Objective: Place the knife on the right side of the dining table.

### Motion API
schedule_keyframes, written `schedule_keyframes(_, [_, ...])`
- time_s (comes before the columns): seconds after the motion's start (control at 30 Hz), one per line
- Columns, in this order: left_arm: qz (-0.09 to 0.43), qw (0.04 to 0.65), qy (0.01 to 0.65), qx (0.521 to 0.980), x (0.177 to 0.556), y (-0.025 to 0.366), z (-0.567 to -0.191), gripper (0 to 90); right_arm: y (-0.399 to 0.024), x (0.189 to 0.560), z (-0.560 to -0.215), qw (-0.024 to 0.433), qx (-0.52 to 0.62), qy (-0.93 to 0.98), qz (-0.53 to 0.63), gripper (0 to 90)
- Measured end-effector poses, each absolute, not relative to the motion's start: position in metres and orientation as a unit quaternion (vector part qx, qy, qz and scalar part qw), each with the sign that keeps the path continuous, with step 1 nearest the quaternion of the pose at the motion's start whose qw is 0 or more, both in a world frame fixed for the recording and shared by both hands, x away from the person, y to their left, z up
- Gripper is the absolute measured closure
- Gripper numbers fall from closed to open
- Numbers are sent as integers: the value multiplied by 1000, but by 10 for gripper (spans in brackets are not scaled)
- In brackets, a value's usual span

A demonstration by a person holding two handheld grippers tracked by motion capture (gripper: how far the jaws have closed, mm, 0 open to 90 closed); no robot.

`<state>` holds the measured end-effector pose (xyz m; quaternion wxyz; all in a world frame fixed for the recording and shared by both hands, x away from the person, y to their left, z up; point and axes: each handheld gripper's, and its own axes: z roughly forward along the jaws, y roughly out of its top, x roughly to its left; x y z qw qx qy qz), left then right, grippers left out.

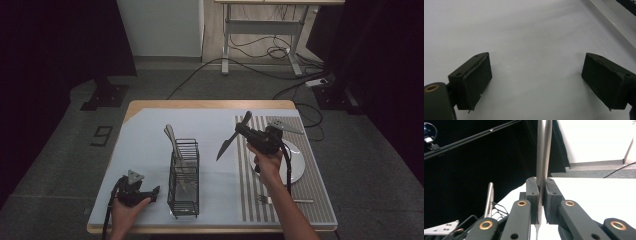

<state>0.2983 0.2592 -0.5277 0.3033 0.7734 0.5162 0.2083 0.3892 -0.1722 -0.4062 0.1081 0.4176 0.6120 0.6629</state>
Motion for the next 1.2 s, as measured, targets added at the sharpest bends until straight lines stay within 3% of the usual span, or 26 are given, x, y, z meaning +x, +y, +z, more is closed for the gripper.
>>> schedule_keyframes(0.3, [209, 303, 516, 774, 298, 259, -528, 89, -184, 407, -405, 148, 435, 607, 648, 836])
schedule_keyframes(1.2, [208, 304, 516, 774, 298, 259, -528, 89, -216, 457, -427, 209, 496, 578, 613, 836])
